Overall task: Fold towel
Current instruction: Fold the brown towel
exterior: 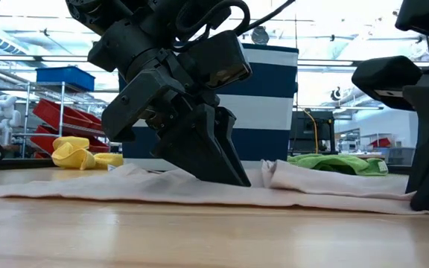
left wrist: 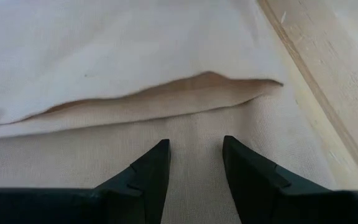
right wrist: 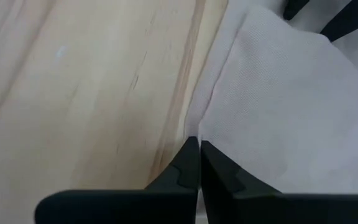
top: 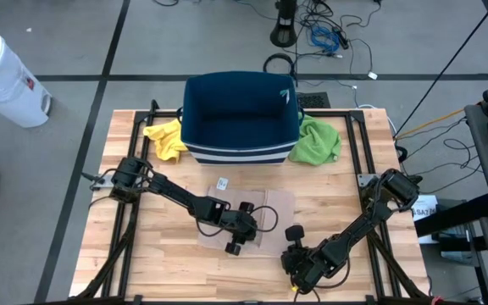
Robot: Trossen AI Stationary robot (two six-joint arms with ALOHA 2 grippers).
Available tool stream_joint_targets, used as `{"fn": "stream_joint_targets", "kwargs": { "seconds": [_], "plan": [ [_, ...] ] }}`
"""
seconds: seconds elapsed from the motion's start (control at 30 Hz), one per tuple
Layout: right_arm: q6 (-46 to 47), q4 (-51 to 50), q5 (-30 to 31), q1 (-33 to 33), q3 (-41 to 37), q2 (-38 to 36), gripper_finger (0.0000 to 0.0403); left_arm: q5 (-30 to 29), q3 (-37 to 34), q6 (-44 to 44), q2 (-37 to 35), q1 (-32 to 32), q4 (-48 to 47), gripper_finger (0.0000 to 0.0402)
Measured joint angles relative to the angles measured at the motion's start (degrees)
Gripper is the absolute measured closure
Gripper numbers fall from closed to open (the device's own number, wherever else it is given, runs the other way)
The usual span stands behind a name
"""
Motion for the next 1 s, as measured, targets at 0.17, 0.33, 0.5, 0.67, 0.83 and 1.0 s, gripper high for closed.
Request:
{"fn": "stream_joint_targets", "kwargs": {
  "seconds": [0.17,0.33,0.5,0.67,0.83,1.0],
  "plan": [
    [0.0,-0.4,-0.4,0.1,0.0,-0.9,0.0403,0.0,0.0,0.0,0.0,0.0,0.0,0.0243],
    [-0.4,-1.2,0.6,0.2,0.0,-2.6,0.0403,0.0,0.0,0.0,0.0,0.0,0.0,0.0243],
    [-0.5,-2.2,-0.7,0.2,0.0,-2.9,0.0403,0.0,0.0,-0.1,0.0,0.0,0.0,0.0243],
    [-0.5,-2.6,-1.1,1.0,0.0,-2.9,0.0403,0.0,0.0,-0.1,0.0,0.0,0.0,0.0243],
    [-0.2,-2.6,-1.0,1.3,0.0,-2.9,0.0403,0.0,0.0,-0.1,0.0,0.0,0.0,0.0243],
    [-0.4,-2.5,-1.0,1.3,0.0,-2.9,0.0393,0.0,0.0,-0.1,0.0,0.0,0.0,0.0243]
  ]
}}
